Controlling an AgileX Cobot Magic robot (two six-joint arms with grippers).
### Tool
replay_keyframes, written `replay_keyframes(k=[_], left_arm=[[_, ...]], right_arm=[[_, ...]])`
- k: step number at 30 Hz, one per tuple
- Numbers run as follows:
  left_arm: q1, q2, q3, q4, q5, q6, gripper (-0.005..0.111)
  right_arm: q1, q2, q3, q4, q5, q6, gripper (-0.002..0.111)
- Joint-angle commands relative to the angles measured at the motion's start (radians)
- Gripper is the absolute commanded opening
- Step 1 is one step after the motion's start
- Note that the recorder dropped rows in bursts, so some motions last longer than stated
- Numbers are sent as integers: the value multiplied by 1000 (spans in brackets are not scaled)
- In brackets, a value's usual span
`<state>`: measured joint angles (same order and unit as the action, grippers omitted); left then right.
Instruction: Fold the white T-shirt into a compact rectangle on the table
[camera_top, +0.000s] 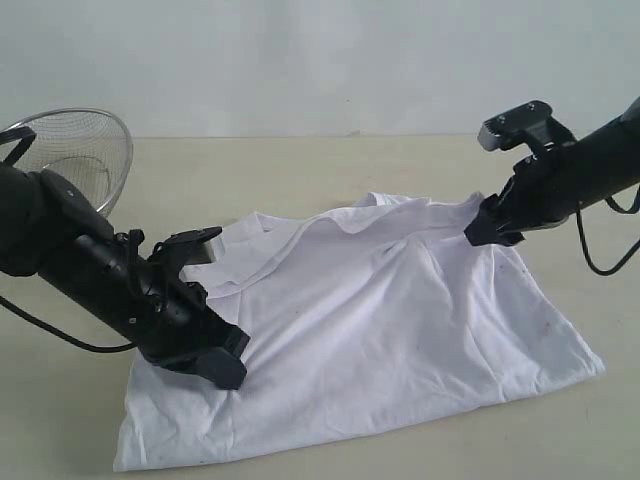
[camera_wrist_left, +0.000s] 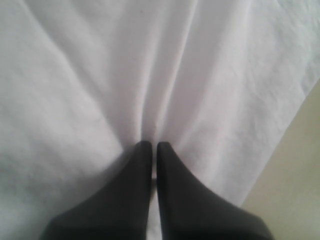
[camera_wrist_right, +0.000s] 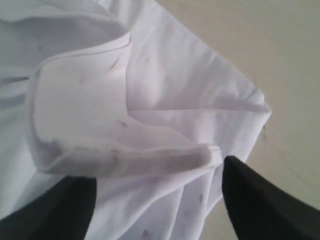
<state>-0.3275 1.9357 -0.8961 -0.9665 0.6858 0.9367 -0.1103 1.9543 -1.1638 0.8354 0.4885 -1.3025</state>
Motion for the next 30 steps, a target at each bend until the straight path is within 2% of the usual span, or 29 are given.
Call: replay_keyframes(k=[1, 8, 10, 11, 13, 16, 17, 23, 30], left_arm=[[-5, -9, 5, 5, -13, -5, 5], [-5, -9, 5, 5, -13, -5, 5], [-5, -9, 5, 5, -13, -5, 5], [-5, -9, 5, 6, -10, -5, 5], [-5, -9, 5, 3, -8, -5, 5], [-5, -9, 5, -3, -5, -5, 5], [-5, -9, 5, -3, -5, -5, 5], [-5, -9, 5, -3, -2, -5, 5], [-5, -9, 5, -3, -2, -5, 5]], right_arm=[[-5, 1, 4, 0, 16, -45, 69], [81, 1, 4, 4, -50, -156, 69], [106, 2, 4, 4, -97, -156, 63], [112, 2, 4, 4, -118, -156, 58], [121, 2, 4, 4, -148, -145, 40], [119, 2, 4, 4, -172, -136, 6], [119, 2, 4, 6, -186, -132, 0], [119, 2, 4, 5, -316, -56, 0], [119, 2, 4, 5, -471, -56, 0]])
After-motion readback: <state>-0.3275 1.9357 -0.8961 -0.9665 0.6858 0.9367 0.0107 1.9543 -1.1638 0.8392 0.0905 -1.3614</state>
